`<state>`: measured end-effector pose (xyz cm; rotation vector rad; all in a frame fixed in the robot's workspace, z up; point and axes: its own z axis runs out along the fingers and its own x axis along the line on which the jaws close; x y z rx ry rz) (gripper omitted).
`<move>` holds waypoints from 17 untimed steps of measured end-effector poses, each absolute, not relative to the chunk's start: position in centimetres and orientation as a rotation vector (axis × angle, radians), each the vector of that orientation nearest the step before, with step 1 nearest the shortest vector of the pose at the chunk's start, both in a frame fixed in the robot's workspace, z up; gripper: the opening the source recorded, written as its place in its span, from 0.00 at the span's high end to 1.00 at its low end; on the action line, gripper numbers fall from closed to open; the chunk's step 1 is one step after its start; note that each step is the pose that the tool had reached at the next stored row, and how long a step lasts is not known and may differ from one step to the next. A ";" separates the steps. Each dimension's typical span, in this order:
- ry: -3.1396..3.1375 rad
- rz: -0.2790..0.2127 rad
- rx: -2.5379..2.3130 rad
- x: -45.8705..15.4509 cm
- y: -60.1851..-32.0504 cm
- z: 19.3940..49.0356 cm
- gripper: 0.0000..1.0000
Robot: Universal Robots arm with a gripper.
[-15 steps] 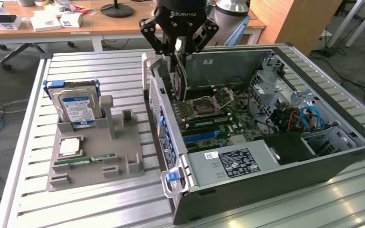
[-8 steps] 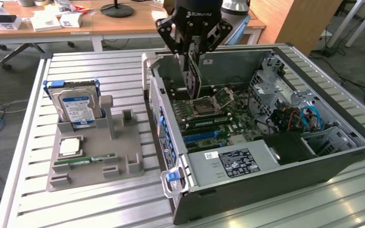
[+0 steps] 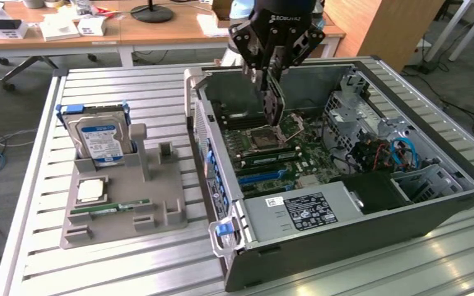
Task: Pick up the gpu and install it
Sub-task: 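Pick up the gpu and move the gpu toward the slot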
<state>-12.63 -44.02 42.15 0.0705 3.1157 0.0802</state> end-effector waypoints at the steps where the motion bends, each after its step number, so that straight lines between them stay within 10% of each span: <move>1: 3.116 0.080 0.071 -12.2 -44.0 42.2 0.74; 17: 3.116 0.085 0.071 -5.3 -44.0 42.2 0.74</move>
